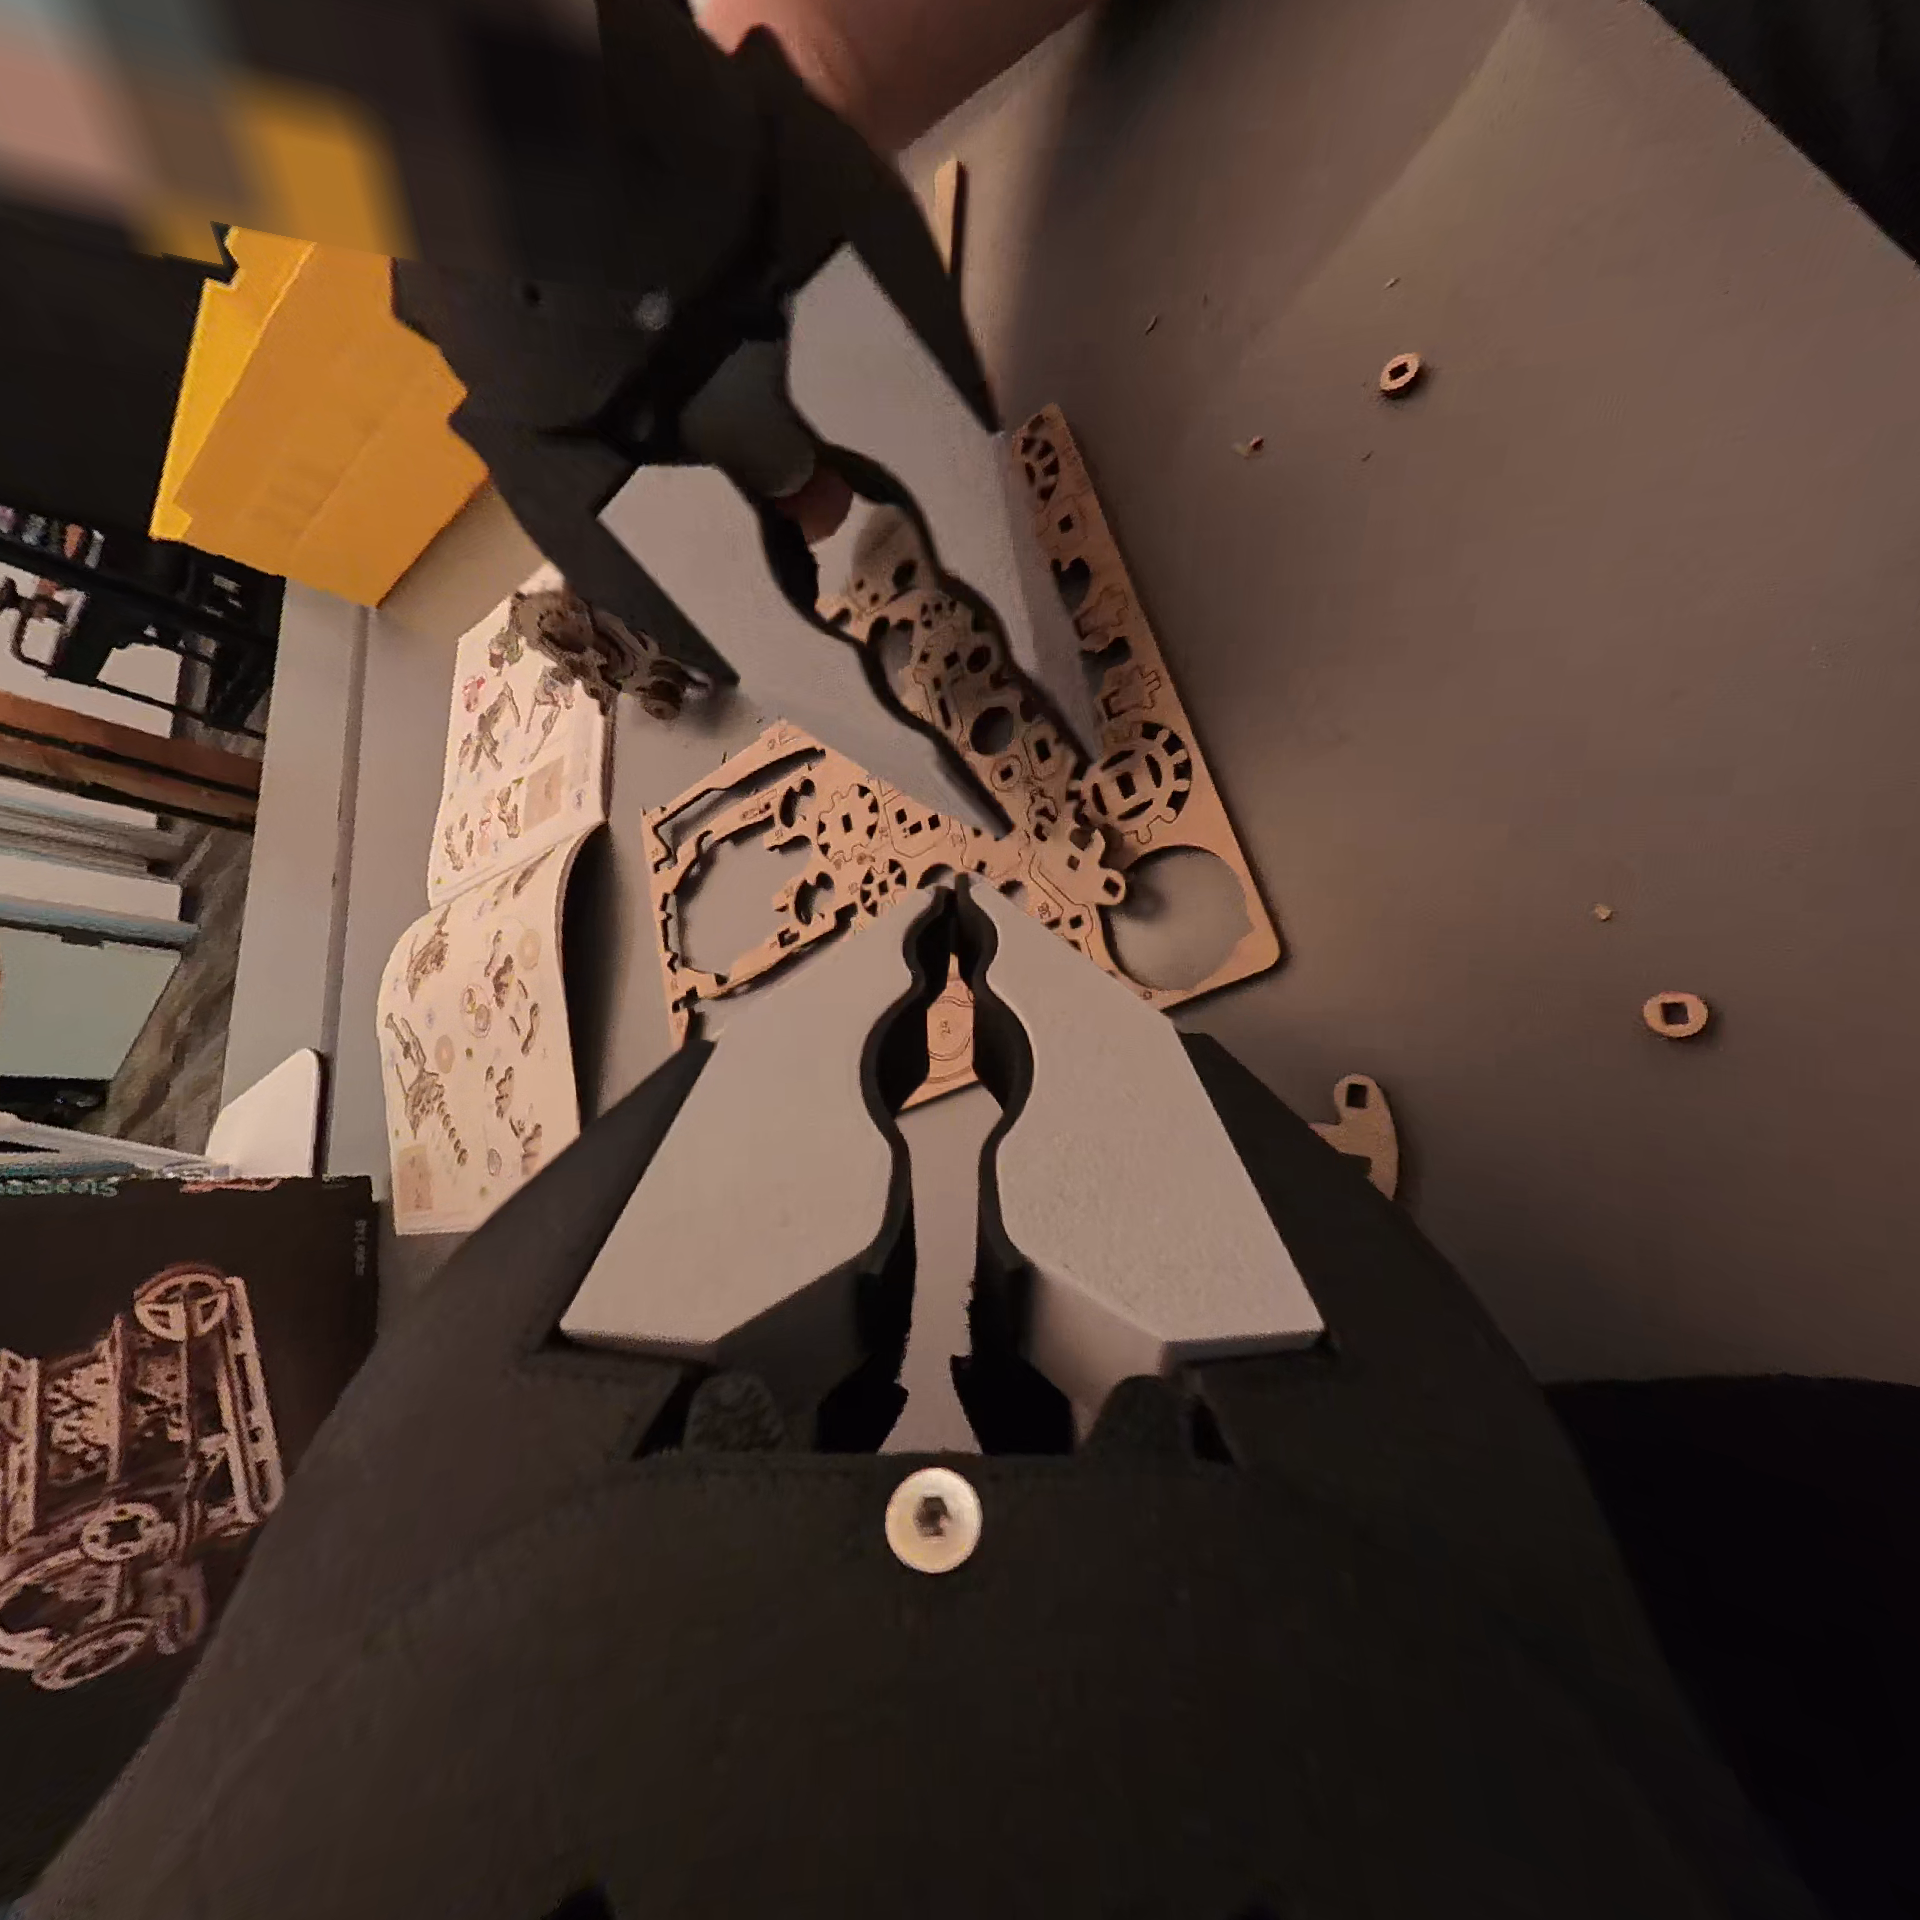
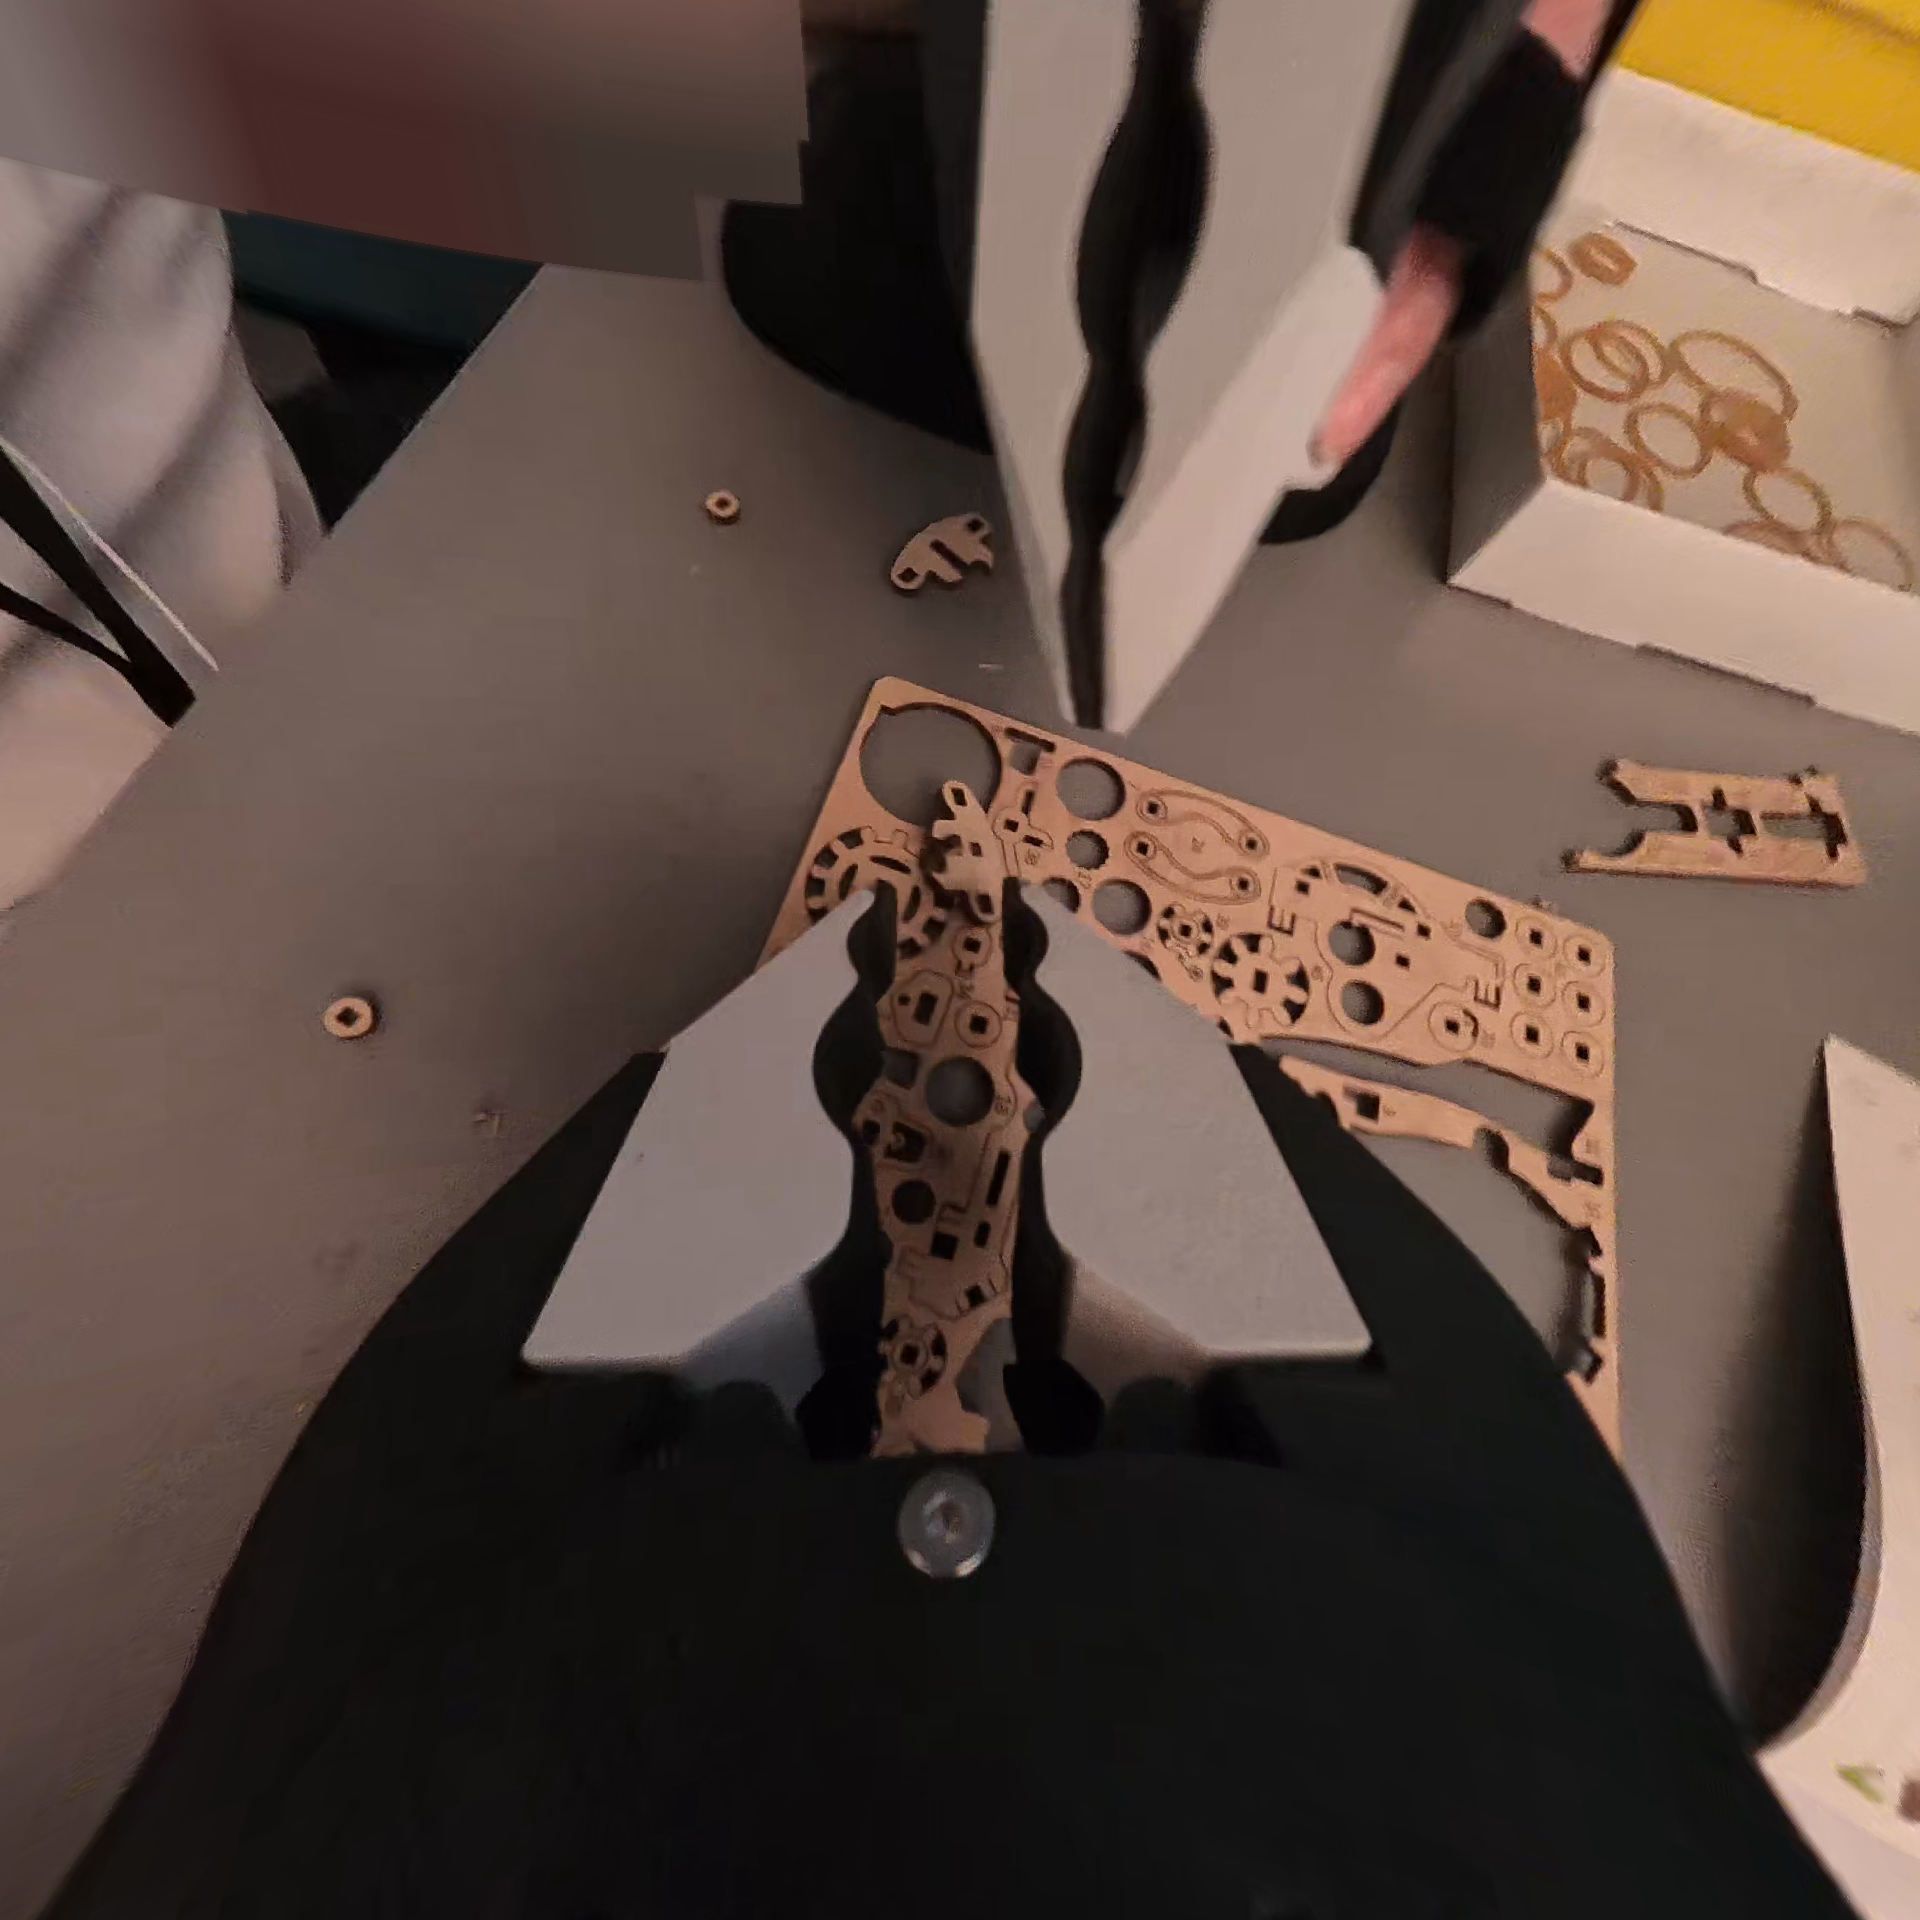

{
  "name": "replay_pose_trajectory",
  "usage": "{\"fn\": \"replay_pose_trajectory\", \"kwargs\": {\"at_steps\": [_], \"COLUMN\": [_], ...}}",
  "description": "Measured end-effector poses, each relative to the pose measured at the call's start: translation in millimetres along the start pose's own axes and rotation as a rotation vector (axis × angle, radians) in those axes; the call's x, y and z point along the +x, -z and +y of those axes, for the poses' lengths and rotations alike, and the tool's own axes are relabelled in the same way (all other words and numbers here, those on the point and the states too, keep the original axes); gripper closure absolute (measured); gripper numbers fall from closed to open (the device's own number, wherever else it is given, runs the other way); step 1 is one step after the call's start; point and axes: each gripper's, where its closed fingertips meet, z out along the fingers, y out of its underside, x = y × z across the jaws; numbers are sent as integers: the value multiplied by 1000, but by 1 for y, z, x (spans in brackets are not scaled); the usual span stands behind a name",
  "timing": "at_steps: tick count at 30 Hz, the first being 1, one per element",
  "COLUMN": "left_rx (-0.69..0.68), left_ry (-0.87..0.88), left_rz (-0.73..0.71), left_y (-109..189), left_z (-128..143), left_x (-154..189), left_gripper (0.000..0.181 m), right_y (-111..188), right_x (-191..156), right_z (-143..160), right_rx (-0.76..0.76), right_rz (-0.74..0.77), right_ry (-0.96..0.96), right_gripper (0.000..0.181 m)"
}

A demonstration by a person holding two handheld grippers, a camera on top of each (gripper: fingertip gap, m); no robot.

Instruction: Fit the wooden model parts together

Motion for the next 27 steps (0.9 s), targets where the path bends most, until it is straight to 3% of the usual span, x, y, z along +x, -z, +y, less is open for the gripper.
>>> {"fn": "replay_pose_trajectory", "kwargs": {"at_steps": [6,16,21,27], "left_rx": [5,51,121,145], "left_ry": [53,161,330,528], "left_rz": [29,46,82,43], "left_y": [-1,2,7,6], "left_z": [3,0,-5,0], "left_x": [2,-4,-12,-31], "left_gripper": [181,177,167,169], "right_y": [-9,-2,10,39], "right_x": [1,15,29,46], "right_z": [2,-5,-13,-38], "right_rx": [-29,29,120,352], "right_rz": [34,56,46,-39], "right_ry": [45,-99,-314,-625], "right_gripper": [167,180,180,181]}}
